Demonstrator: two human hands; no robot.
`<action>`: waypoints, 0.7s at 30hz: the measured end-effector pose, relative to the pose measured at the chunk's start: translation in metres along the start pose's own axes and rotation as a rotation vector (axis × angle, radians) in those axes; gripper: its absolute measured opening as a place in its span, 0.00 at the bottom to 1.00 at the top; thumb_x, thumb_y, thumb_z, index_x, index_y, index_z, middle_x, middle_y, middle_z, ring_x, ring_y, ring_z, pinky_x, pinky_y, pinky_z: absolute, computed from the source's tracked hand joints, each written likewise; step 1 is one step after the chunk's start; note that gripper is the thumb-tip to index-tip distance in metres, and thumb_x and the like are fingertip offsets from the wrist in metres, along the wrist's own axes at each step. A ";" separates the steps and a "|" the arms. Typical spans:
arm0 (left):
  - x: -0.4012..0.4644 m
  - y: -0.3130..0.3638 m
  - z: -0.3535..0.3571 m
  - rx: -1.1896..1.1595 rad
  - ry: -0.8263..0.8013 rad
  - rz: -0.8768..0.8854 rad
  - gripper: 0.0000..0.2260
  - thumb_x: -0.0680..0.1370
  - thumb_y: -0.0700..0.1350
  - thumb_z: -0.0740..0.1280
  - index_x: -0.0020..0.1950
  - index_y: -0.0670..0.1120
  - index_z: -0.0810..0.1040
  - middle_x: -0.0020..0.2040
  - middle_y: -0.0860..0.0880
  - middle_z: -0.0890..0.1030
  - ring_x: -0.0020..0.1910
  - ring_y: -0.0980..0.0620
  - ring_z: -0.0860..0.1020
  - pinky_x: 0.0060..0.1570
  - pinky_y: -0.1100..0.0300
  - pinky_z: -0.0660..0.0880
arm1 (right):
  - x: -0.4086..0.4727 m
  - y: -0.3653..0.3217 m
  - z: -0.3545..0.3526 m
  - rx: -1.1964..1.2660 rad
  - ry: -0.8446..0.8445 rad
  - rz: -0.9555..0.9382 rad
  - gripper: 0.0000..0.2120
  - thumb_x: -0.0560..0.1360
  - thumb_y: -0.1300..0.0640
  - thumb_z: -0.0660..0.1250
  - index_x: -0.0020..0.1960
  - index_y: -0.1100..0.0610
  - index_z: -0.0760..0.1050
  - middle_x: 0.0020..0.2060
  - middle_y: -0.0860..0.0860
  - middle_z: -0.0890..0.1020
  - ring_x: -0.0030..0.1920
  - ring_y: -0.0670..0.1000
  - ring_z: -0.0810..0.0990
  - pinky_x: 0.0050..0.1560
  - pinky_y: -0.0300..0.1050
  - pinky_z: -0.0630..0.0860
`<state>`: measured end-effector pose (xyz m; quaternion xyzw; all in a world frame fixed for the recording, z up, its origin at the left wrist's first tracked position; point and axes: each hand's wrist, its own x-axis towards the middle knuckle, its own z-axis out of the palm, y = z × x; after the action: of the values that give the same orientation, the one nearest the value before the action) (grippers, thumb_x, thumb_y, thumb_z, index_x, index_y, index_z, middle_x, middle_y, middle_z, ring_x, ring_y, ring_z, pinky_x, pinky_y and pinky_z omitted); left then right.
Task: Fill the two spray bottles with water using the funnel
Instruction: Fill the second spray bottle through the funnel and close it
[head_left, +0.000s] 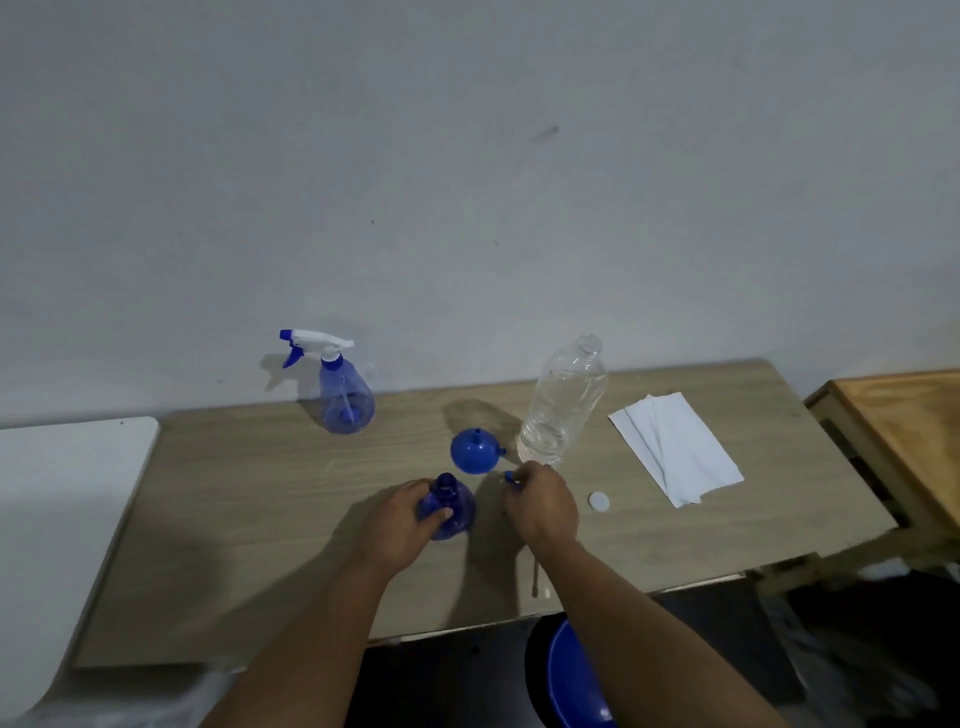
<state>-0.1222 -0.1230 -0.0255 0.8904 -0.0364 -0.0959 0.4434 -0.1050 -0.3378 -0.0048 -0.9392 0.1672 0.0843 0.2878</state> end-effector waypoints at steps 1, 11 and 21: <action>-0.001 0.001 0.002 -0.010 0.005 -0.004 0.04 0.74 0.50 0.72 0.46 0.54 0.79 0.44 0.56 0.81 0.44 0.56 0.80 0.47 0.54 0.76 | -0.001 0.008 -0.005 0.040 0.001 0.064 0.08 0.79 0.51 0.68 0.56 0.51 0.80 0.52 0.51 0.83 0.50 0.54 0.82 0.49 0.47 0.78; -0.014 0.006 0.020 -0.068 0.013 -0.036 0.09 0.74 0.49 0.72 0.53 0.51 0.82 0.48 0.56 0.83 0.48 0.58 0.81 0.52 0.57 0.77 | 0.018 0.042 -0.007 -0.029 -0.168 0.235 0.19 0.79 0.46 0.68 0.63 0.57 0.75 0.57 0.56 0.83 0.58 0.58 0.83 0.51 0.49 0.75; -0.019 0.014 0.018 -0.079 0.007 -0.078 0.05 0.70 0.52 0.71 0.42 0.53 0.80 0.41 0.54 0.82 0.42 0.54 0.80 0.46 0.54 0.75 | 0.005 0.002 -0.041 0.398 -0.222 0.038 0.07 0.73 0.56 0.77 0.45 0.60 0.86 0.34 0.54 0.83 0.34 0.53 0.80 0.39 0.48 0.77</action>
<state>-0.1442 -0.1426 -0.0220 0.8732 0.0038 -0.1116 0.4743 -0.0989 -0.3638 0.0267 -0.8455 0.1656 0.1580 0.4825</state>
